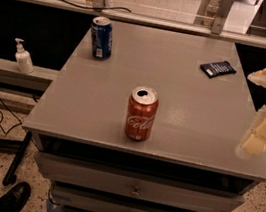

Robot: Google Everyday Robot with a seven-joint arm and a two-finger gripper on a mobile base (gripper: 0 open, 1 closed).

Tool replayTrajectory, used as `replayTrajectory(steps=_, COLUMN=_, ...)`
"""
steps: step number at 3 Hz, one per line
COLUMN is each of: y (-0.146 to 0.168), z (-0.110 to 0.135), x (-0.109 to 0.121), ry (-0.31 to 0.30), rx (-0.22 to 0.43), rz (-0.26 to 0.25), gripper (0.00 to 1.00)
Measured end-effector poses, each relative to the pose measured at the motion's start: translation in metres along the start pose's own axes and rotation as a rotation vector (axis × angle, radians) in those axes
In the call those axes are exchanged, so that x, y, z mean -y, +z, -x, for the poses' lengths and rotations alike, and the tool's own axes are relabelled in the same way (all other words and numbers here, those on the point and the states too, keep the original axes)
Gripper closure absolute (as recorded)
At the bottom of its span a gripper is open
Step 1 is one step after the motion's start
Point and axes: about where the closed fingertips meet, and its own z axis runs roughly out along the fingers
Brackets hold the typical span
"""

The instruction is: Move coke can near rxbar blueberry

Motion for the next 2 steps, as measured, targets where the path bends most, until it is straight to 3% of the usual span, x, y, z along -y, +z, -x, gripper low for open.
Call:
replayTrajectory(steps=1, y=0.042, z=-0.007, x=-0.007, ry=0.049, rx=0.191, rz=0.019, gripper=0.00)
replayTrajectory(steps=2, y=0.073, z=0.005, x=-0.011, ry=0.087, rx=0.408, rz=0.033, gripper=0.00)
